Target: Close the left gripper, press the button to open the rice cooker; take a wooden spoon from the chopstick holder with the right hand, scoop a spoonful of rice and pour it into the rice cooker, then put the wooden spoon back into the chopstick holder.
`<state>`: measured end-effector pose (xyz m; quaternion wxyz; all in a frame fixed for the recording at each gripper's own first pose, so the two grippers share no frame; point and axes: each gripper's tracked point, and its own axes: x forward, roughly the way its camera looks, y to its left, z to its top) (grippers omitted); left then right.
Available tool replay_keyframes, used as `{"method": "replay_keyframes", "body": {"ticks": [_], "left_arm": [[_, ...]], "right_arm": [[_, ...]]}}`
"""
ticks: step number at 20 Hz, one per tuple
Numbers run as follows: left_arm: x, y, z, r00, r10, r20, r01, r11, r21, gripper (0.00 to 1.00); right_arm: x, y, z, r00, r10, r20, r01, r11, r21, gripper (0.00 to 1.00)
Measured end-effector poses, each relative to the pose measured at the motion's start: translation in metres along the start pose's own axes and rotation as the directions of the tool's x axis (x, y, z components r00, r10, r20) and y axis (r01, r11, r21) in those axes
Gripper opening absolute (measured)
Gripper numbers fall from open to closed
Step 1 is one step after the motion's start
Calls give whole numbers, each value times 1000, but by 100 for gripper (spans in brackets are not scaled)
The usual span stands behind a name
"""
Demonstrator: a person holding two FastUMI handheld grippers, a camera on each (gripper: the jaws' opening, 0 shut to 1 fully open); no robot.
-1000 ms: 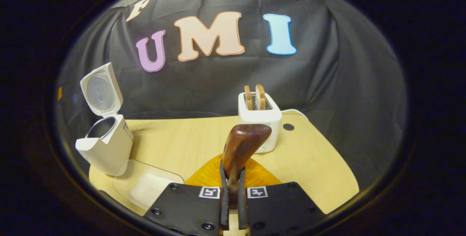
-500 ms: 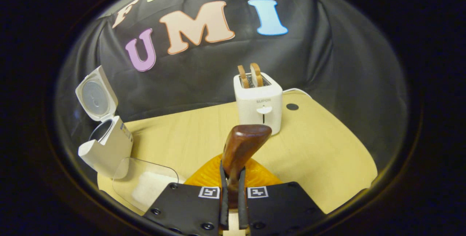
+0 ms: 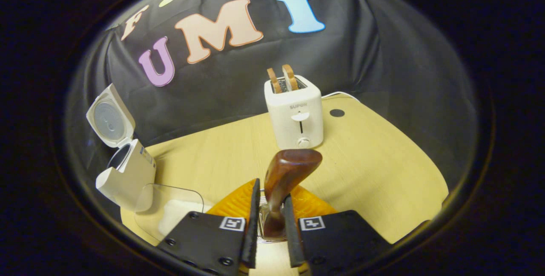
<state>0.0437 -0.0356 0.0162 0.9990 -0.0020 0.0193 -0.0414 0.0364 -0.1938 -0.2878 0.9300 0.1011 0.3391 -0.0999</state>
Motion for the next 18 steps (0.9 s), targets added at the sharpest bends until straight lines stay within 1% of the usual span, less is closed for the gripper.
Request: {"method": "replay_keyframes", "body": {"ticks": [1, 3, 5, 7, 11, 12, 15, 17, 18], "left_arm": [[1, 0, 1, 1000, -2, 1, 2, 1000, 1, 92], [3, 0, 3, 1000, -6, 5, 6, 1000, 1, 95], [5, 1, 5, 1000, -6, 8, 6, 1000, 2, 94], [8, 4, 8, 1000, -6, 15, 5, 1000, 4, 94], [17, 11, 15, 1000, -4, 25, 4, 1000, 5, 94], [21, 14, 17, 1000, -2, 27, 2, 1000, 2, 92], [34, 26, 28, 999, 11, 45, -11, 1000, -2, 92], [45, 36, 35, 998, 19, 53, -19, 1000, -8, 92], [50, 41, 37, 998, 24, 51, -23, 1000, -15, 94]], "right_arm": [[-3, -2, 4, 1000, -4, 13, 5, 1000, -13, 45], [-15, 0, 13, 999, -10, 50, 12, 999, -36, 70], [-26, -3, 24, 996, -29, 88, 34, 998, -61, 94], [-38, -4, 37, 990, -41, 134, 51, 996, -78, 95], [-71, 12, 84, 963, -3, 269, 31, 994, -102, 99], [-78, 18, 94, 957, 13, 290, 19, 994, -106, 99], [-93, 36, 115, 942, 53, 331, -16, 994, -112, 98], [-102, 47, 121, 936, 73, 345, -28, 991, -132, 97], [-104, 50, 121, 934, 81, 348, -32, 989, -145, 97]]}}
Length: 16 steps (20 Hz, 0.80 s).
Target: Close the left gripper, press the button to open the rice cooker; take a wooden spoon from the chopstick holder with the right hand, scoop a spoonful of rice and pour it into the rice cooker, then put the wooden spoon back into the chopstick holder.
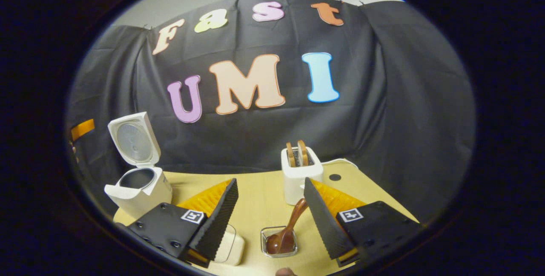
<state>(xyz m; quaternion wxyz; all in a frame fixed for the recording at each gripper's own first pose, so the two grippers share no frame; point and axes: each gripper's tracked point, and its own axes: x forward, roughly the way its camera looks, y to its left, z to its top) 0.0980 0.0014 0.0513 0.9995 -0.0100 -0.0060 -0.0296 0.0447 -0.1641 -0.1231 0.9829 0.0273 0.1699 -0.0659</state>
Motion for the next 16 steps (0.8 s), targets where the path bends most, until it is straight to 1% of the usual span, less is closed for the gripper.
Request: {"method": "replay_keyframes", "body": {"ticks": [1, 3, 5, 7, 8, 9, 10, 13, 14, 16], "left_arm": [[7, 4, 2, 1000, -1, -6, 1, 1000, -8, 92], [18, 11, 7, 1000, -8, -17, 8, 1000, -23, 92], [33, 22, 11, 1000, -2, -26, 1, 1000, -26, 94], [50, 34, 15, 999, 11, -44, -13, 999, -32, 92], [58, 40, 16, 998, 18, -52, -20, 999, -39, 92], [66, 44, 21, 999, 20, -49, -22, 999, -49, 94], [72, 47, 23, 999, 18, -50, -21, 998, -52, 92], [101, 57, 29, 999, 16, -46, -18, 999, -29, 92], [111, 58, 31, 999, 12, -44, -13, 1000, -25, 94], [132, 62, 31, 999, 17, -46, -18, 1000, -18, 94]], "right_arm": [[-3, 7, 3, 1000, 21, 5, -21, 1000, -4, 97], [-7, 19, 3, 999, 50, -1, -50, 999, -7, 97], [-11, 25, 3, 998, 60, 1, -59, 998, -20, 97], [-17, 33, 6, 997, 73, 13, -73, 997, -28, 97], [-20, 36, 7, 997, 80, 20, -79, 996, -29, 98], [-23, 39, 9, 996, 83, 23, -82, 996, -33, 98], [-25, 40, 10, 996, 82, 26, -81, 996, -39, 98], [-30, 44, 10, 997, 74, 27, -73, 996, -52, 98], [-32, 45, 7, 997, 70, 24, -68, 996, -52, 98], [-33, 45, 3, 998, 56, 19, -55, 997, -52, 98]]}}
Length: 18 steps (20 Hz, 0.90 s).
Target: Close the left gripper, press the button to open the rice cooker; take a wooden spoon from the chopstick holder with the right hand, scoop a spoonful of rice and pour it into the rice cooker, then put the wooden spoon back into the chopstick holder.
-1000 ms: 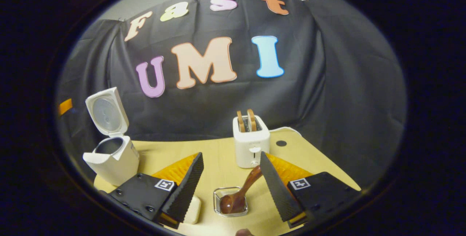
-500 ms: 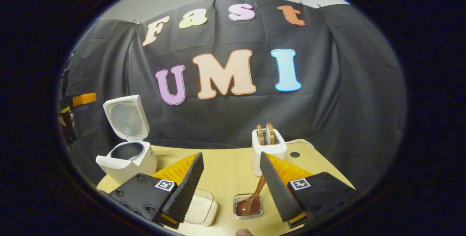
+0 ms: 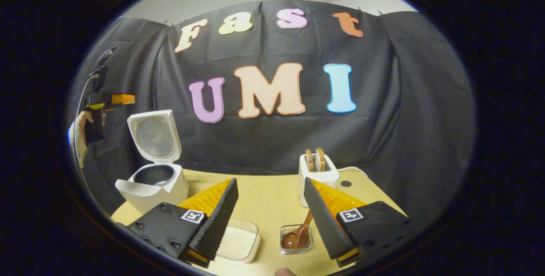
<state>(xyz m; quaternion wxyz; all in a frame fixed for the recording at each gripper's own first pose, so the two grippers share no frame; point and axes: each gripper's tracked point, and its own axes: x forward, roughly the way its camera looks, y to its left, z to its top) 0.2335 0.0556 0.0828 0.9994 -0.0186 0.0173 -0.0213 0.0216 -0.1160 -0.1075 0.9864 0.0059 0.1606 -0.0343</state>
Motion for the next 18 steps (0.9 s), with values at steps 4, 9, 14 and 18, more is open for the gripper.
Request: {"method": "replay_keyframes", "body": {"ticks": [4, 9, 14, 18], "left_arm": [[44, 3, -4, 1000, -5, -12, 5, 1000, 30, 92], [88, 6, -24, 999, 5, -52, -5, 1000, 1, 92], [114, 1, -30, 999, 1, -38, 2, 997, 75, 93], [125, 3, -53, 995, 24, -97, -17, 998, 68, 94]], "right_arm": [[-5, -4, -12, 999, -39, -27, 39, 999, 4, 97], [-14, -16, -23, 994, -95, -44, 95, 995, -4, 99], [-25, -36, -33, 987, -146, -66, 147, 989, 9, 98], [-30, -45, -35, 984, -165, -68, 165, 986, -4, 98]]}}
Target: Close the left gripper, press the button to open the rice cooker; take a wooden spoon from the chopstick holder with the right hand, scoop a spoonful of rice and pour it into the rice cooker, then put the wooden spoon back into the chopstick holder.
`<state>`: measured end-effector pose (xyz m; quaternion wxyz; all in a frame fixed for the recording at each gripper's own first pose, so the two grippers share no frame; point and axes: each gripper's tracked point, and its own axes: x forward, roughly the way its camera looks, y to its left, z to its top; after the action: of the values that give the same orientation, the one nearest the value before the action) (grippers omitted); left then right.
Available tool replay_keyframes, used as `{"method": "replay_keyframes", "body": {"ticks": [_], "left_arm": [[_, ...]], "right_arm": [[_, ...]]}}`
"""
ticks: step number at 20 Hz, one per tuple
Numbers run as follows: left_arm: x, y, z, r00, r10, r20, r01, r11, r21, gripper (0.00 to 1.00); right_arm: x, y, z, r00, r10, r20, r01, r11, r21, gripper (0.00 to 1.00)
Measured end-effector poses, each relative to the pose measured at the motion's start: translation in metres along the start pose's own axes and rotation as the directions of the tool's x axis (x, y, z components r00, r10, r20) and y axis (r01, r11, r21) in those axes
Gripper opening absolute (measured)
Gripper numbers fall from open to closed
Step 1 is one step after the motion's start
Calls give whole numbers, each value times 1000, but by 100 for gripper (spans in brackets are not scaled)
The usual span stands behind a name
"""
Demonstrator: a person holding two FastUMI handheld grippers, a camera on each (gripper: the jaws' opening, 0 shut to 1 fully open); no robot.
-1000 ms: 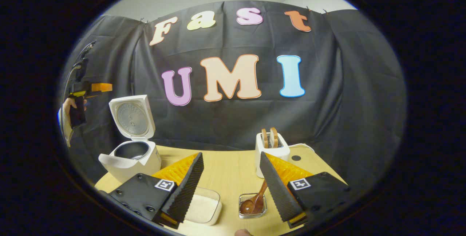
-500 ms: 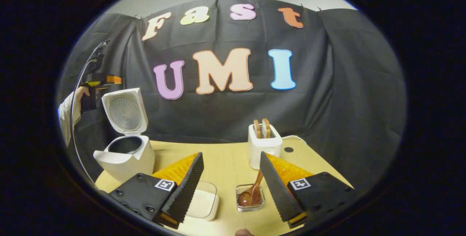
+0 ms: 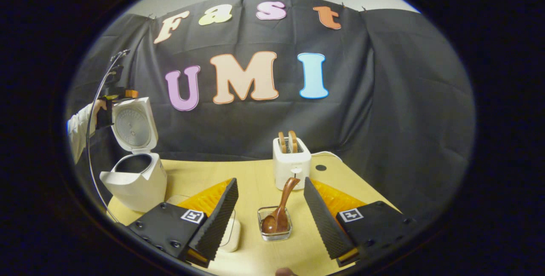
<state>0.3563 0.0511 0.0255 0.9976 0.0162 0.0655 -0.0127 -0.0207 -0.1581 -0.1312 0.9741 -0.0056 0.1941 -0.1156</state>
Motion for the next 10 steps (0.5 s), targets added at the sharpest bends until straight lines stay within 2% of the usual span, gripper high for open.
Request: {"method": "replay_keyframes", "body": {"ticks": [2, 10], "left_arm": [[1, 0, 1, 1000, 12, 14, -12, 999, -40, 94], [-31, -5, -9, 999, 26, -40, -29, 997, -67, 94]], "right_arm": [[-1, -4, 0, 1000, -1, 0, 1, 1000, -6, 98], [6, 4, 8, 999, 50, 21, -49, 998, -27, 97]]}}
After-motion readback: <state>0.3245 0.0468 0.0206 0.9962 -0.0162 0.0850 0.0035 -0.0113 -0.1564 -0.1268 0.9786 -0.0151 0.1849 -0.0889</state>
